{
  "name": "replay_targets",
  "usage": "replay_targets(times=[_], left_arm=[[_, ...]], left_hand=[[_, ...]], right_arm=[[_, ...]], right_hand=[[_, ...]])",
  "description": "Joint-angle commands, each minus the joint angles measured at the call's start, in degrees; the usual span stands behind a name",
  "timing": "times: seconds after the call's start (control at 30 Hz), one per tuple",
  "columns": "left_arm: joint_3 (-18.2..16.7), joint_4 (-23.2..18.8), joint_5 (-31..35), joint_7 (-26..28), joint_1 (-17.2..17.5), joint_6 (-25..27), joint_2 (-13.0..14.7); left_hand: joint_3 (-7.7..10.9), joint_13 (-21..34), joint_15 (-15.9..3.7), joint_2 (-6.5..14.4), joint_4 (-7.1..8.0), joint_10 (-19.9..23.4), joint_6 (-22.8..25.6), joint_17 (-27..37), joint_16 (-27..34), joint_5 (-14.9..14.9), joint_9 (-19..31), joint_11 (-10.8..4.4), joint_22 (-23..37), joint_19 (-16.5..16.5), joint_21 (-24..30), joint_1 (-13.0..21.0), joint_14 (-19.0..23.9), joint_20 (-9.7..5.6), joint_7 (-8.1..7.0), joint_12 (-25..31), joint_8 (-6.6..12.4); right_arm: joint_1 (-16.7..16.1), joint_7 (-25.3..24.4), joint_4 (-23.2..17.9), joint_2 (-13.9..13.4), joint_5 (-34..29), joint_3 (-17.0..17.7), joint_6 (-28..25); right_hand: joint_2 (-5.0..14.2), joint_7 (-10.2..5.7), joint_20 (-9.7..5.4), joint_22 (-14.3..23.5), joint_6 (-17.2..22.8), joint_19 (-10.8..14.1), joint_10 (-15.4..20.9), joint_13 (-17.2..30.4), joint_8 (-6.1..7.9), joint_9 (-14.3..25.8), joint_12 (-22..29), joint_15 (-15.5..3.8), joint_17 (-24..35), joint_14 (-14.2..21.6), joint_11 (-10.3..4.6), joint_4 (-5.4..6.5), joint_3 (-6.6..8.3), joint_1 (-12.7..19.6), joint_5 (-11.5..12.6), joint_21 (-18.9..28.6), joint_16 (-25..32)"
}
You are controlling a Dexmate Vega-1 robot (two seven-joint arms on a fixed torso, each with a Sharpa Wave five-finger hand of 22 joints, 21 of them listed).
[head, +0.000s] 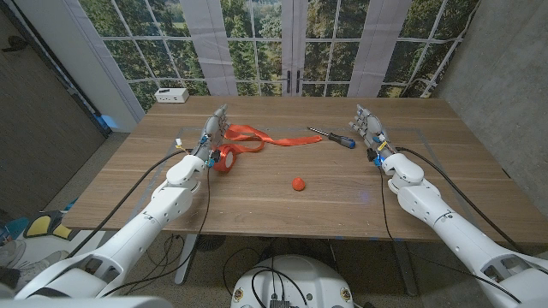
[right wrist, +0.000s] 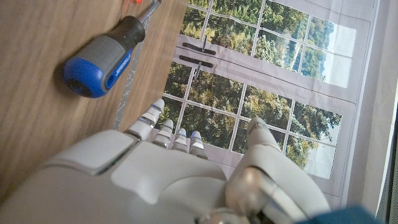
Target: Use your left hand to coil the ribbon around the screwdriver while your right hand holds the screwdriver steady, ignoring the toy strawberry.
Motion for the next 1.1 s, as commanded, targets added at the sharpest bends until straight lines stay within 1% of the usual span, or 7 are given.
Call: replay_targets(times=[0.03,0.1,0.13,0.2,0.33,0.6,1.1], left_arm=[[-0.2,1.0,1.4,1.3,-0.1,-2.2,-0.6],[0.1,1.8,1.0,-0.6,-0.7,-2.0,-0.2],[0.0,1.9,0.9,-0.2,-0.7,-2.1,-0.5],[-0.3,1.6,0.7,1.1,-0.3,-2.1,-1.0],[-0.1,1.8,1.5,1.2,-0.5,-2.5,-0.8],[-0.3,0.8,1.2,1.2,0.1,-2.3,-0.3],[-0.8,-0.7,0.5,1.1,1.5,-2.1,0.3]], left_hand=[[1.45,2.5,1.57,0.1,-0.66,8.3,5.0,0.8,1.5,0.0,0.8,1.84,0.9,5.8,2.1,1.1,9.6,0.97,2.7,5.5,2.9],[1.72,2.5,1.08,0.1,-0.95,5.4,5.2,0.7,0.0,0.0,0.9,1.5,0.8,5.0,1.6,1.4,7.3,0.5,1.73,4.3,2.61],[1.9,2.3,0.56,0.1,-1.16,3.6,3.7,0.5,-0.9,0.0,0.8,1.35,0.7,4.3,1.1,1.7,5.2,0.07,-0.01,3.2,1.62],[1.89,1.8,0.32,0.0,-1.26,0.5,0.8,0.3,-1.4,0.0,0.6,0.95,0.6,3.1,0.4,1.8,2.8,-0.16,-1.37,1.4,0.26],[1.74,1.5,0.07,-0.3,-1.26,-0.2,-0.7,0.3,-1.5,-0.1,0.5,0.88,0.6,2.4,0.0,1.7,1.9,0.09,-2.35,0.9,-0.19],[1.61,1.3,0.23,-0.4,-1.18,0.3,-0.3,0.3,-1.1,0.0,0.4,1.29,0.6,2.6,0.0,1.5,2.0,1.03,-2.28,0.8,0.13],[1.54,1.0,0.66,-0.3,-1.05,1.3,1.5,0.2,-0.8,0.0,0.3,1.85,0.7,3.6,0.2,1.4,2.6,1.79,-1.39,0.8,0.67]], right_arm=[[0.5,1.2,0.7,-0.1,-0.2,-0.3,0.2],[0.4,-0.1,-0.2,-0.2,-0.6,-0.4,-0.7],[0.3,-0.3,-0.1,0.0,-0.7,-0.4,-0.1],[0.1,-0.6,-1.0,-0.5,-1.1,-0.5,-0.7],[-0.1,-3.6,-1.9,-1.0,-4.3,-0.8,0.2],[-0.7,-8.6,-6.4,-4.1,-10.0,-1.9,-3.7],[-0.5,-15.1,-17.1,-10.7,-21.0,-4.9,-17.8]], right_hand=[[1.13,-0.06,2.36,0.6,-0.7,3.8,10.4,1.3,0.35,-0.1,4.0,1.68,1.8,11.3,4.78,1.7,-0.35,-2.4,0.3,1.8,5.4],[0.64,-0.81,1.62,0.6,-0.4,1.4,5.2,1.4,0.45,-0.1,1.5,0.96,2.0,3.9,3.21,0.61,-0.03,-1.4,0.3,0.8,2.4],[0.54,-1.92,1.25,0.5,0.1,0.0,2.0,1.1,0.56,-0.1,-0.1,0.86,1.6,0.8,1.15,0.17,0.16,-0.9,0.4,0.3,0.9],[0.47,-2.25,1.46,0.5,0.3,-0.6,0.6,0.9,0.55,-0.1,-0.7,0.65,1.3,-0.3,0.42,-0.02,0.21,-0.8,0.4,0.1,0.4],[0.53,-1.32,1.96,0.5,1.1,-0.8,1.2,0.8,0.81,-0.1,-0.5,1.26,1.1,-0.1,1.28,-0.17,0.28,-0.6,0.3,0.2,0.5],[0.78,0.22,2.33,0.5,4.3,-0.2,3.4,0.6,1.7,0.0,0.2,1.82,0.3,1.9,2.95,-1.28,1.07,1.1,0.3,0.5,1.0],[2.17,0.65,2.52,0.5,5.8,0.4,6.0,0.4,1.73,0.1,0.9,1.94,-0.2,3.5,3.99,-1.97,2.43,3.2,0.3,0.8,1.4]])
